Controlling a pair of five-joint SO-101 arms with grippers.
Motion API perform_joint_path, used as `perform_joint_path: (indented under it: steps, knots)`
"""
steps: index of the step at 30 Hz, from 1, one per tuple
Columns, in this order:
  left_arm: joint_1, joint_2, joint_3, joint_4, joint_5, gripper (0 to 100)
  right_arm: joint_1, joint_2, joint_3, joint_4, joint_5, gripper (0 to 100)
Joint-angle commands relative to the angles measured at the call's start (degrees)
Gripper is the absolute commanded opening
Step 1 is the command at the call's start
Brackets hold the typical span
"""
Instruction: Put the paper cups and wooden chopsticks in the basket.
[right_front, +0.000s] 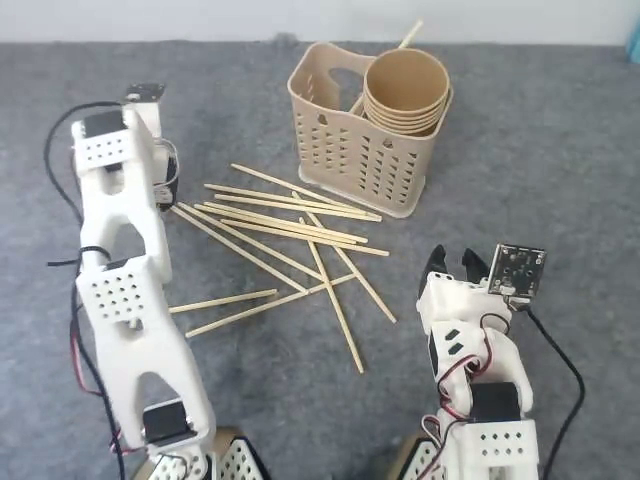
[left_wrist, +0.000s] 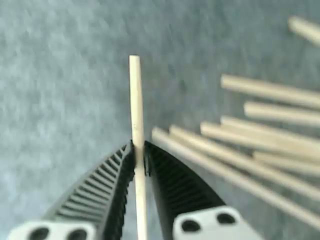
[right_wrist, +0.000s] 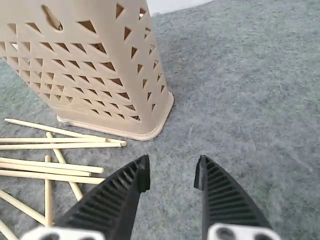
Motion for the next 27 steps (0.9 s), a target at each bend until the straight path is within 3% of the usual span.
perform_joint_path:
  steps: [1, 16, 27]
  knots:
    - [-0.88, -5.27, -8.66, 6.95, -1.93, 1, 0.75, -1.54, 0.88, 0.22, 0.79, 16.2]
    - [-1.32, -27.08, -8.13, 6.68, -2.02, 1, 0.84, -1.54, 0.88, 0.04, 0.79, 16.2]
    - [-0.35, -49.93, 9.63, 6.51, -2.02, 1, 0.84, -1.63, 0.88, -0.22, 0.79, 16.2]
